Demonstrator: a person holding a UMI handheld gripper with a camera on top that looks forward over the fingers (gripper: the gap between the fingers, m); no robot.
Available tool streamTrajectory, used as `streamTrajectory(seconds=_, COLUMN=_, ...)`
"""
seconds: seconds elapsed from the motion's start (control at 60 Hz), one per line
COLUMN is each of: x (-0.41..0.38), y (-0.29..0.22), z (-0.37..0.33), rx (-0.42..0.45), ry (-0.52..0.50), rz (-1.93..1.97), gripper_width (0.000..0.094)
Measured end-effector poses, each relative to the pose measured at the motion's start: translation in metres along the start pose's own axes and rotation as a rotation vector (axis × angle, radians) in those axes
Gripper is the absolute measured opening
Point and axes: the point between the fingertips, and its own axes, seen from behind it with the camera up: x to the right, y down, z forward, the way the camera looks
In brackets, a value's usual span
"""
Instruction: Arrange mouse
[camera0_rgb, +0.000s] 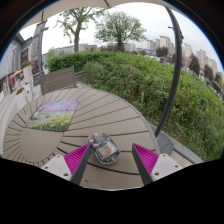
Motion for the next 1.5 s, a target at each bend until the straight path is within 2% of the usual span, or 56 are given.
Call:
streamTrajectory(seconds=0.333, x=0.006, y=-0.011, z=0.029, rx=-0.034, ry=-0.011, rz=0.028, gripper_width=0.0855)
streamTrajectory(seconds=0.467, x=0.004, y=-0.011, z=0.033, rx=-0.04, ry=0.005, rz=0.024, gripper_width=0.0808)
streamTrajectory(seconds=0.5, x=0.002, y=-0.012, z=0.034, rx=-0.042, ry=0.008, rz=0.024, gripper_width=0.0744)
streamTrajectory(seconds=0.517, x=0.001, y=-0.012, z=0.035, rx=-0.044, ry=0.007, rz=0.022, gripper_width=0.0668)
streamTrajectory(seconds=0.55, x=0.002, y=-0.012, z=0.036, rx=-0.052, ry=0.011, rz=0.017, gripper_width=0.0436)
streamTrajectory(seconds=0.617, x=0.011, y=-0.015, z=0.036, rx=-0.069, ry=0.075, rz=-0.009, gripper_width=0.0395)
streamTrajectory(seconds=0.683, x=0.007, y=-0.025, z=0.037, rx=-0.075, ry=0.085, rz=-0.009, gripper_width=0.0375)
streamTrajectory(seconds=0.767, x=-0.009, y=-0.05, z=0.029, rx=-0.076, ry=0.061, rz=0.028, gripper_width=0.0372)
streamTrajectory(seconds=0.9, x=-0.067, y=-0.121, z=0.02, rx=-0.003, ry=0.003, rz=0.031, gripper_width=0.0371)
streamTrajectory(seconds=1.067, x=-0.176, y=-0.177, z=0.056, rx=0.026, ry=-0.067, rz=0.075, gripper_width=0.037)
streamTrajectory(seconds=1.167, x=-0.233, y=-0.173, z=0.086, rx=0.002, ry=-0.088, rz=0.081, gripper_width=0.037)
streamTrajectory(seconds=1.35, x=-0.286, y=-0.116, z=0.131, rx=-0.07, ry=-0.056, rz=0.027, gripper_width=0.0389)
streamTrajectory(seconds=1.433, x=-0.296, y=-0.095, z=0.137, rx=-0.091, ry=-0.05, rz=0.036, gripper_width=0.0452)
streamTrajectory(seconds=1.467, x=-0.296, y=-0.097, z=0.142, rx=-0.065, ry=-0.044, rz=0.016, gripper_width=0.0478)
streamTrajectory(seconds=1.5, x=-0.296, y=-0.095, z=0.138, rx=-0.069, ry=-0.035, rz=-0.008, gripper_width=0.0554)
